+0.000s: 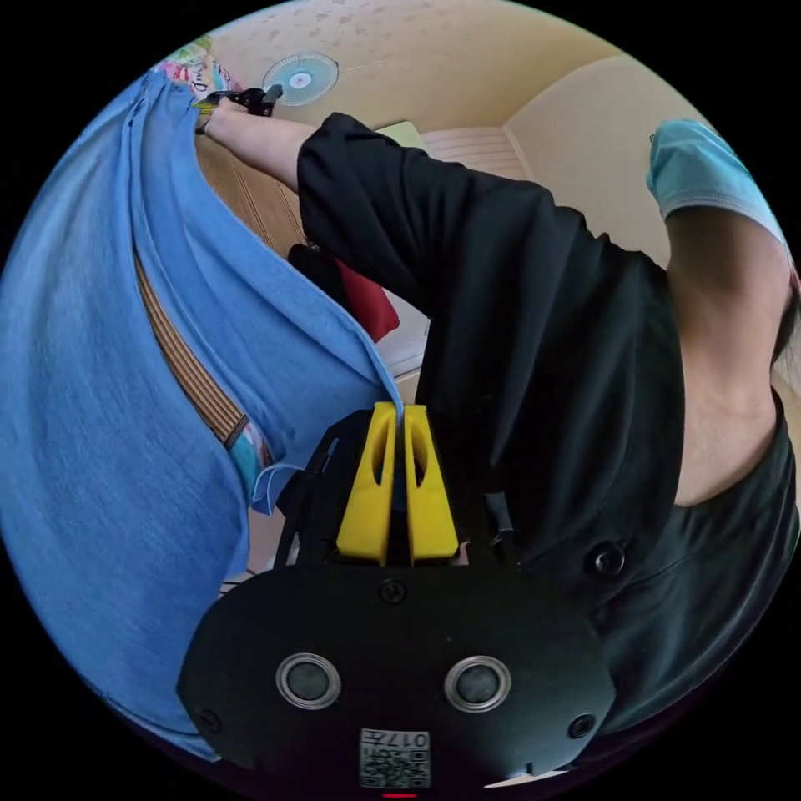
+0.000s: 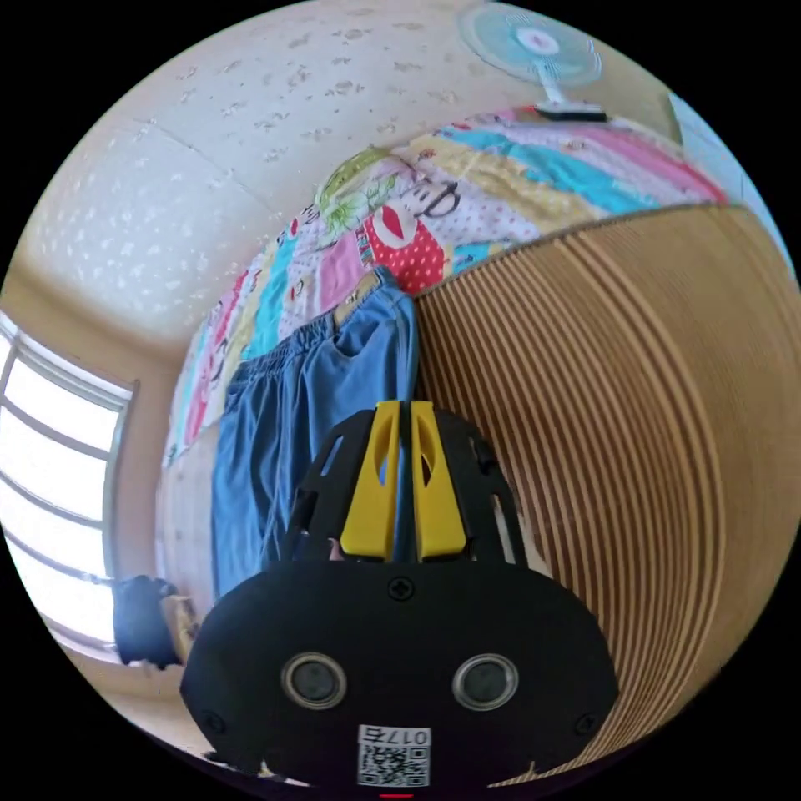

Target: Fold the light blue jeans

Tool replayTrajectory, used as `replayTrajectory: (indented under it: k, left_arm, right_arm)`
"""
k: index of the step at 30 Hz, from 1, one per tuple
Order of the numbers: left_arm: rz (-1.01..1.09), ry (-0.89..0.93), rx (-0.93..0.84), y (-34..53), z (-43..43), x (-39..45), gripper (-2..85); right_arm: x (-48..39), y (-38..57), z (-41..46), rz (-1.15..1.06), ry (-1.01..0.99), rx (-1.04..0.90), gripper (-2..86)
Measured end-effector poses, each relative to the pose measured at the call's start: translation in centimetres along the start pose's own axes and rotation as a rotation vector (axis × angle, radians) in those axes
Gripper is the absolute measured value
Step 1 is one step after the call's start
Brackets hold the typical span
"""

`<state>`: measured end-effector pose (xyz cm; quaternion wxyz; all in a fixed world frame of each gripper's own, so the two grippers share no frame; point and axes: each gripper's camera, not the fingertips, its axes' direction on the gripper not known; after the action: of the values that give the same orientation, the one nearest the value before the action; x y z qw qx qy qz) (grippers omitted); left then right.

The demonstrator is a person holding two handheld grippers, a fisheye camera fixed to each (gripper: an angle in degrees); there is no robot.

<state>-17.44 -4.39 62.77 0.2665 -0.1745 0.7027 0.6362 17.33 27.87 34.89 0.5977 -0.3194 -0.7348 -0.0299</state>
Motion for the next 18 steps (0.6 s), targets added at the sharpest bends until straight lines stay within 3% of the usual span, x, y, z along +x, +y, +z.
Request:
replayTrajectory:
  k: [3,7,12,16,18]
  left_arm:
    - [-0.059,-0.022,0.047,2.0,-2.1,-0.1,-1.0]
    - [-0.265,-0.116,0.283,8.8,-6.9,0.8,-1.0]
    - [-0.374,-0.217,0.496,13.5,-10.9,3.6,-0.9]
    - [-0.565,-0.414,0.464,15.4,-11.8,1.9,-0.8]
    - [-0.622,-0.456,0.444,16.0,-12.0,0.6,-0.7]
  right_arm:
    - [-6.1,0.5,-1.1,-0.140,0.230,0.140,2.5]
    - [-16.4,1.1,-0.1,-0.355,0.328,0.205,2.2]
    - [-27.7,3.3,4.8,-0.463,0.055,0.169,2.2]
    - [-27.8,4.2,11.3,-0.335,-0.153,-0.094,2.5]
    - [-25.2,7.4,10.7,-0.300,-0.225,-0.066,2.6]
